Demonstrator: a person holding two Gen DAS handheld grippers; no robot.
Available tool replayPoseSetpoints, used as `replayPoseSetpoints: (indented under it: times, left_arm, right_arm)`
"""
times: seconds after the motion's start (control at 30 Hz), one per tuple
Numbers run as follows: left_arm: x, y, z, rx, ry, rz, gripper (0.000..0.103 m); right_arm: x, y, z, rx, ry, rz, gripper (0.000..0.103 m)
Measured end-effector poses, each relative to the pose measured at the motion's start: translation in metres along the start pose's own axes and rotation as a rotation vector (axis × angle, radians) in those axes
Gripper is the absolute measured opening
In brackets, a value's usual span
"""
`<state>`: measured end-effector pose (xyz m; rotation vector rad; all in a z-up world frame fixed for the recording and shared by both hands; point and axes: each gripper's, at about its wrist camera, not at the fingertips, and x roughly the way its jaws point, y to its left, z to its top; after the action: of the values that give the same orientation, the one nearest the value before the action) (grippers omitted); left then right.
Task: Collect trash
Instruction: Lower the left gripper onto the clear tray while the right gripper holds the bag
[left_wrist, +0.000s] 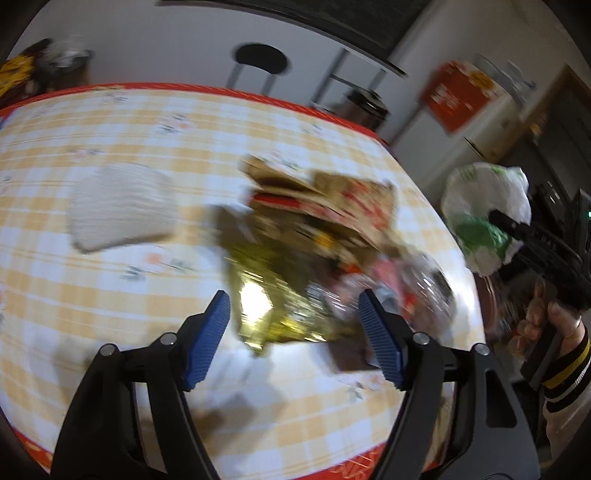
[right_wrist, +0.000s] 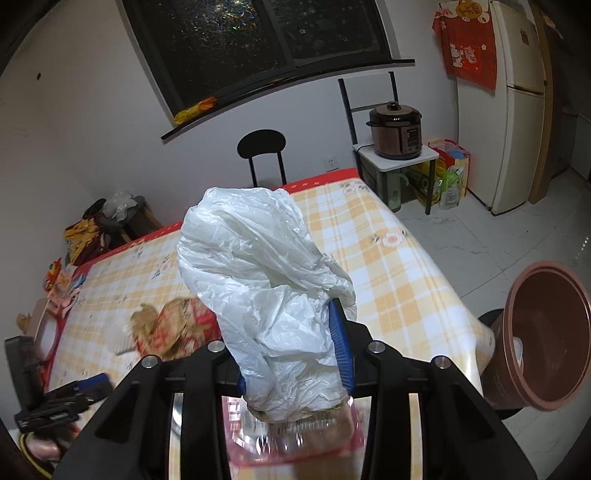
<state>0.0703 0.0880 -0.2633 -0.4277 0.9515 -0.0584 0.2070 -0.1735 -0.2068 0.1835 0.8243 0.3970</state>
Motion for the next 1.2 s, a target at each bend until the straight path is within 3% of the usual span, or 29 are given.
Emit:
replayPoseSetpoints:
  times: [0.23,0.4,0.67,0.9,1.2]
  left_arm:
    - [0.043,-0.045,-0.017,0.054,0.113,-0.105,0.066]
    - [0.045,-0.062,-0.018,0.059,0.112,-0.130,0.057]
    - [0.053,-0.100,-0.027,0.075,0.151,-0.202,0.057]
    - [0.084,-0.110,-0.032,-0.048,0.186,-0.203,0.057]
    - [0.108,-0.117,-0.029,-0.172,0.162,-0.187,0.059]
  right_arm:
    - [-0.015,-0.013,-0.027,0.022,0.030,-0.010,0.036]
    - [-0.025,-0.024,-0.034,0.036,0.031,-0.015,0.036]
    - [-0.012,-0.029,-0.037,-0.006,0.058,-0.007,0.036]
    - [0.007,-0.040,-0.043,-0.045,0.108,0.020,0.036]
    - [0.012,-0.051,-0.042,-0.072,0.131,0.056,0.036]
